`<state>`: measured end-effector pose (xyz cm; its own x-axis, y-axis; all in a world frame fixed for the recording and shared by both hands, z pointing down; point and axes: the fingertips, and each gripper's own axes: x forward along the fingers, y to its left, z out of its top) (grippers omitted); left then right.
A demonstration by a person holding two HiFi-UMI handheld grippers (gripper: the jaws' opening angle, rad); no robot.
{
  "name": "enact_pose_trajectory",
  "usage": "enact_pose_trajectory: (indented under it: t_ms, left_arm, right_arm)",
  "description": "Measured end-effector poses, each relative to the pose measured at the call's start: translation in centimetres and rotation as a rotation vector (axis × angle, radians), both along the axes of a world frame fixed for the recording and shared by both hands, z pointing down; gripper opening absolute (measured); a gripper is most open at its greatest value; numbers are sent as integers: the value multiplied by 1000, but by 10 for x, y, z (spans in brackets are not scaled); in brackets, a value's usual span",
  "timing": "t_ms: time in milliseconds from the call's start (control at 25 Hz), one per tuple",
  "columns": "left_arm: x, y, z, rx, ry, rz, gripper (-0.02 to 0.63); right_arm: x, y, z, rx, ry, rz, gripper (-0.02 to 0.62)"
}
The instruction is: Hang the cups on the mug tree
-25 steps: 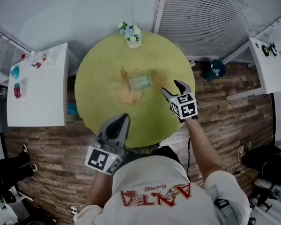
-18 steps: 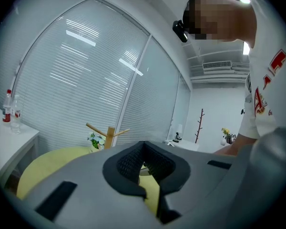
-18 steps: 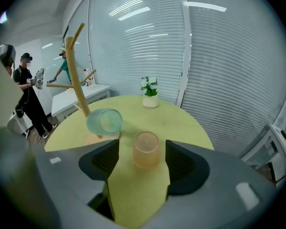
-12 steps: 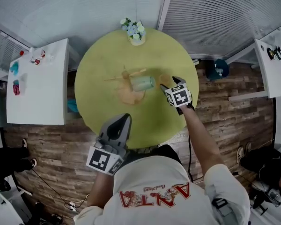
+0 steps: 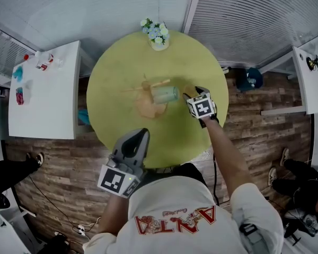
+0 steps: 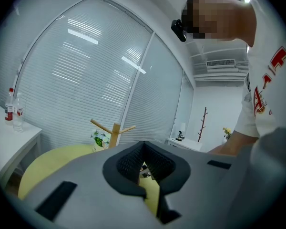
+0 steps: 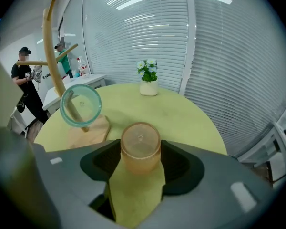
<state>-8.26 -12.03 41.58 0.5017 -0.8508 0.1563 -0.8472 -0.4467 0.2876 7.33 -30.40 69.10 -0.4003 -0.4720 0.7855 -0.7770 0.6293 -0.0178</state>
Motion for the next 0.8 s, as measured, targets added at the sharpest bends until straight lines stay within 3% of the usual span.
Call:
enact_pose_trajectory:
  t_ms: [320, 800]
  left_arm:
    - [-4, 2, -1, 4, 1, -2, 8]
    - [-8, 4, -7, 23, 13, 4, 8]
  right_arm:
    - [18, 2, -36, 72, -58, 43, 253]
    - [22, 14, -189, 246, -348, 100, 253]
